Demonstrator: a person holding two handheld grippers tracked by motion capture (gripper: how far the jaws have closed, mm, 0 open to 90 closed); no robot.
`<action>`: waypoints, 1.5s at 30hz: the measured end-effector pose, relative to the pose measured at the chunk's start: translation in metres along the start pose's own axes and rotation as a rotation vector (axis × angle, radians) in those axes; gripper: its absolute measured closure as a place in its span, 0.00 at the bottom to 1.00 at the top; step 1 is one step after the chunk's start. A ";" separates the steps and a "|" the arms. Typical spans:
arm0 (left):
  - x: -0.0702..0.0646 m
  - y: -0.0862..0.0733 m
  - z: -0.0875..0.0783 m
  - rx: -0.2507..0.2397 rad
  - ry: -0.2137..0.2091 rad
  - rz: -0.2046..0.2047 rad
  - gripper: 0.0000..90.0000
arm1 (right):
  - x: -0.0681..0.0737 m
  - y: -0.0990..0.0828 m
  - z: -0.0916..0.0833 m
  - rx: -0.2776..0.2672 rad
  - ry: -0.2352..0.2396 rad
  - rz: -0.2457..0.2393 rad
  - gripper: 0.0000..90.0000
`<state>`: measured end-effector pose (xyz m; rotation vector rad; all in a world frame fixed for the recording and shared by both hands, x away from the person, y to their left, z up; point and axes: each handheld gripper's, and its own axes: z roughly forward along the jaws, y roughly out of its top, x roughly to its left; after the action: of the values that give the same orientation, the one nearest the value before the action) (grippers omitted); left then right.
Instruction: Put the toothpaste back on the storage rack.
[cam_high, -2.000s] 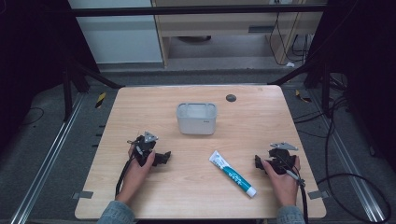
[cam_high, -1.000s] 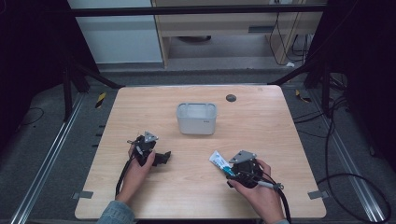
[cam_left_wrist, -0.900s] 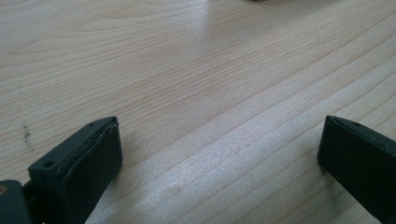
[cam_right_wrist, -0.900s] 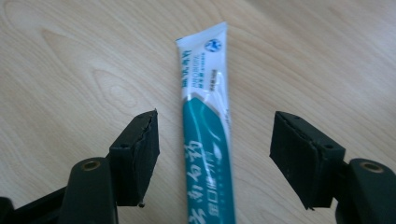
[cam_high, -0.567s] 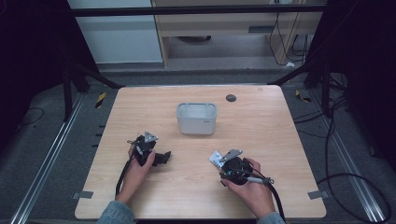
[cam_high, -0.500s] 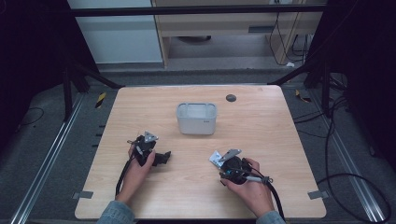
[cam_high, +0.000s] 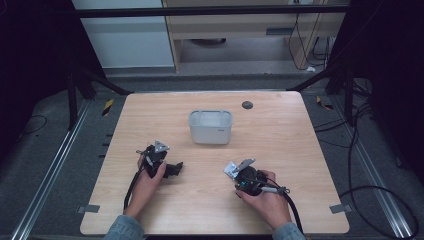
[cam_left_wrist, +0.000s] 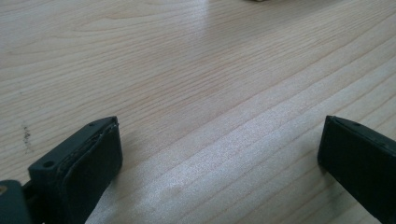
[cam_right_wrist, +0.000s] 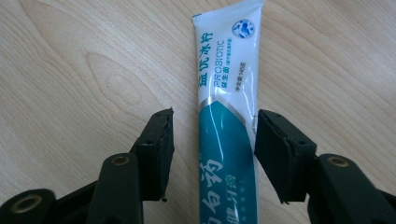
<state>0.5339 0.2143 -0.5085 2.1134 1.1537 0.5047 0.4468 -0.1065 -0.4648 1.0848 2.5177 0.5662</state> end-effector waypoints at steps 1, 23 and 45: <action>0.000 0.000 0.000 0.000 0.000 0.000 0.00 | 0.000 0.000 0.000 0.000 0.000 0.000 0.53; 0.000 0.000 0.000 0.000 0.000 0.000 0.00 | -0.006 0.008 0.002 0.022 0.008 -0.028 0.72; 0.000 0.000 0.000 0.000 0.000 0.000 0.00 | -0.013 0.022 0.012 0.075 0.022 -0.040 0.71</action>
<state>0.5339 0.2143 -0.5085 2.1139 1.1536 0.5047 0.4737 -0.0995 -0.4632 1.0568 2.5932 0.4784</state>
